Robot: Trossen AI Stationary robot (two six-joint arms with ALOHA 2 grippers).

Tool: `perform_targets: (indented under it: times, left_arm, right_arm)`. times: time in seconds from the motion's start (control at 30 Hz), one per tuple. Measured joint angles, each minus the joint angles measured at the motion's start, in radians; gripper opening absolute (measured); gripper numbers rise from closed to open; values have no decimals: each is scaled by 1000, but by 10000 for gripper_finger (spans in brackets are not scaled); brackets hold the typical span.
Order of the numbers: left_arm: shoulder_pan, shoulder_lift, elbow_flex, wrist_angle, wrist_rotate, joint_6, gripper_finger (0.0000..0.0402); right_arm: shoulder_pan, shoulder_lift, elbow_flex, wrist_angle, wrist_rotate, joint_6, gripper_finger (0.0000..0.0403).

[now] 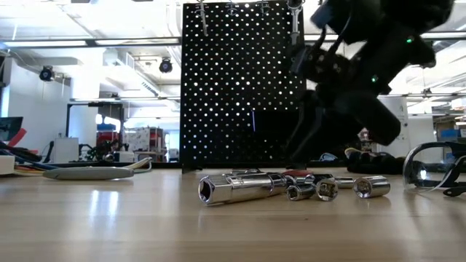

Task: Hang tools onto peg board
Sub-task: Hang the allen wrench on the peg board

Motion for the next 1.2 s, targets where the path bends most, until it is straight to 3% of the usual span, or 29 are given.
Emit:
perform_targets:
  times: [0.2, 0.37, 0.5, 0.7, 0.77, 0.97, 1.2]
  left_arm:
    - [-54, 5, -149, 19, -12, -210, 151]
    - [-53, 24, -271, 66, -12, -287, 151]
    - [-36, 25, -367, 166, -32, -290, 151]
    - [-13, 25, -455, 263, -48, -313, 151]
    - [-13, 24, -469, 283, -48, -318, 151]
    - [-13, 24, -482, 307, -43, -281, 151]
    - [-11, 25, -528, 527, -2, 21, 151]
  right_arm:
    - [-50, 34, 29, -87, -146, -38, 215]
    - [-88, 47, 33, -110, -223, -40, 214]
    - [-103, 60, 34, -125, -271, -39, 179]
    - [-102, 65, 34, -138, -294, -31, 73]
    - [-102, 59, 33, -141, -293, -32, 67]
    - [-79, -8, 39, -203, -280, -64, 67]
    - [16, -189, 83, -193, -391, -118, 67]
